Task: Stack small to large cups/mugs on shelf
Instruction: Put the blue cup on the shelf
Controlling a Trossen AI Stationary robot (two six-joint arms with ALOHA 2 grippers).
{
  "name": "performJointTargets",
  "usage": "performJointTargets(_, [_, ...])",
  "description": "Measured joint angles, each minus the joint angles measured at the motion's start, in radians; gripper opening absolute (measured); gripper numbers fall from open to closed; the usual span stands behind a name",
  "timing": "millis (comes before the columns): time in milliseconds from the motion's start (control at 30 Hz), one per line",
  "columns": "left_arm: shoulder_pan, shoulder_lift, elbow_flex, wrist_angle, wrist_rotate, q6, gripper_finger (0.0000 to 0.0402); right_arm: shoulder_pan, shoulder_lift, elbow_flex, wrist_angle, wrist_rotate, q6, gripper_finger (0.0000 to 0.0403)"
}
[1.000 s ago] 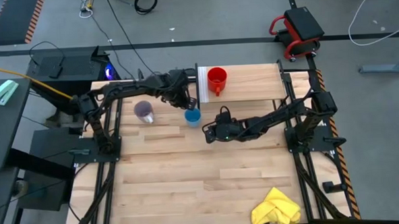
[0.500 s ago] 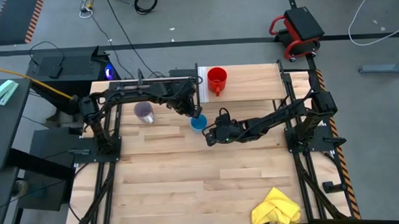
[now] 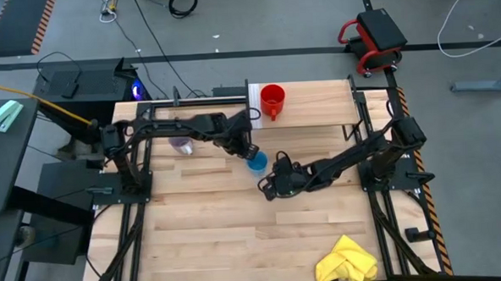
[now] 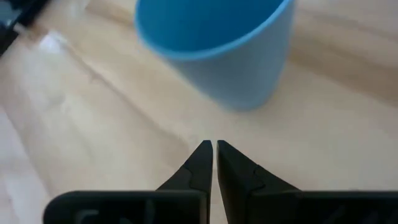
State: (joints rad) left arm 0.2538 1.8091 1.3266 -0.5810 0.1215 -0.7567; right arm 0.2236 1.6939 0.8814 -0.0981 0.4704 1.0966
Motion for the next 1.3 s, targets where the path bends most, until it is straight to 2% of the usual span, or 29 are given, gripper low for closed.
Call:
performJointTargets(400, [-0.084, 0.024, 0.001, 0.129, -0.016, -0.072, 0.0097, 0.143, 0.0, 0.0, -0.12, 0.0, 0.119, 0.0028])
performJointTargets(667, [-0.091, 0.058, -0.001, 0.105, -0.017, -0.077, 0.0095, 0.192, -0.023, 0.0, -0.18, -0.004, 0.161, 0.0028])
performJointTargets(800, [-0.089, 0.055, -0.001, 0.099, -0.014, -0.07, 0.0096, 0.206, -0.129, 0.027, -0.277, -0.015, 0.148, 0.0028])
performJointTargets(1000, [-0.082, 0.031, -0.001, 0.077, 0.064, -0.04, 0.0096, 0.187, -0.369, 0.12, -0.524, -0.007, 0.072, 0.0028])
performJointTargets(1167, [-0.097, 0.029, 0.0, 0.072, 0.086, -0.017, 0.0089, 0.091, -0.506, 0.215, -0.724, -0.06, -0.016, 0.003])
performJointTargets(1300, [-0.118, 0.028, 0.0, 0.055, 0.086, -0.016, 0.0087, 0.006, -0.538, 0.266, -0.731, -0.139, -0.114, 0.0042])
